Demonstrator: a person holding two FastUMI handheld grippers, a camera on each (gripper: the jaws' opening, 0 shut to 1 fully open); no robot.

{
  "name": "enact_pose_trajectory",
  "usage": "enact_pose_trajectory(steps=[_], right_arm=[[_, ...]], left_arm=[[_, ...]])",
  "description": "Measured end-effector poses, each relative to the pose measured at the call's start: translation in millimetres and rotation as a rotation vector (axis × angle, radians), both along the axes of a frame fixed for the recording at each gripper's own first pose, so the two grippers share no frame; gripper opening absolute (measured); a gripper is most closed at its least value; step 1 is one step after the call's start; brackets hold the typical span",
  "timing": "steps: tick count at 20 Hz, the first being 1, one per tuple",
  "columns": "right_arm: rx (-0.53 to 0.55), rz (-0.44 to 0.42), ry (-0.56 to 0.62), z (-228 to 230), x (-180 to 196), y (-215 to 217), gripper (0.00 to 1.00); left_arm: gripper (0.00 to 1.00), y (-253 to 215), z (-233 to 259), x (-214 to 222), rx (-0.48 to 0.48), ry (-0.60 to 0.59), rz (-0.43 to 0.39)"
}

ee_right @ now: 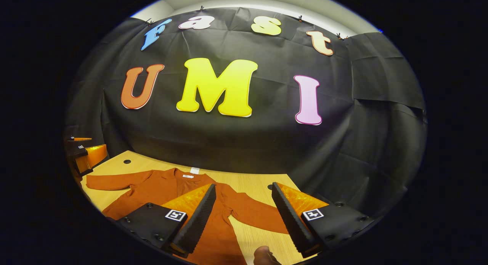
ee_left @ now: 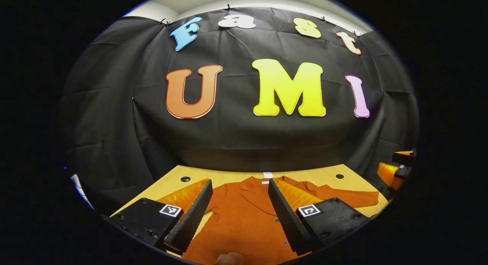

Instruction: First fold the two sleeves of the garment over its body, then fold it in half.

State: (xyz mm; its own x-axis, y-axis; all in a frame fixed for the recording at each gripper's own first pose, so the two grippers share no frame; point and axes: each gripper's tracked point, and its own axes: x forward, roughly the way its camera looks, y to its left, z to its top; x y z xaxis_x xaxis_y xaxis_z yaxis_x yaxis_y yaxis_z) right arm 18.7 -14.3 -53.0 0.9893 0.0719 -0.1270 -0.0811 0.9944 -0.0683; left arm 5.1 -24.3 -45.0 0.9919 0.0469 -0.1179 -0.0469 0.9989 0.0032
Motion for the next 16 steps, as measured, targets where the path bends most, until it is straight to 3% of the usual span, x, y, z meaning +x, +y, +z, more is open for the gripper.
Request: enact_pose_trajectory(steps=[5,10,13,16], right_arm=[[-0.012,0.0,0.019,-7.5,10.9,-9.3,0.94],[-0.036,-0.086,0.076,-28.0,50.4,-66.1,0.94],[-0.002,-0.228,0.178,-60.6,87.9,-146.3,0.94],[0.022,-0.345,0.272,-95.8,101.4,-199.4,0.95]], left_arm=[[0.95,-10.5,-9.8,3.7,-0.01,0.035,-0.004],[0.95,-28.0,-30.6,4.9,0.01,0.116,-0.006],[0.95,-37.4,-47.4,6.0,-0.006,0.174,0.02],[0.95,-45.3,-68.8,1.0,-0.03,0.253,0.027]])
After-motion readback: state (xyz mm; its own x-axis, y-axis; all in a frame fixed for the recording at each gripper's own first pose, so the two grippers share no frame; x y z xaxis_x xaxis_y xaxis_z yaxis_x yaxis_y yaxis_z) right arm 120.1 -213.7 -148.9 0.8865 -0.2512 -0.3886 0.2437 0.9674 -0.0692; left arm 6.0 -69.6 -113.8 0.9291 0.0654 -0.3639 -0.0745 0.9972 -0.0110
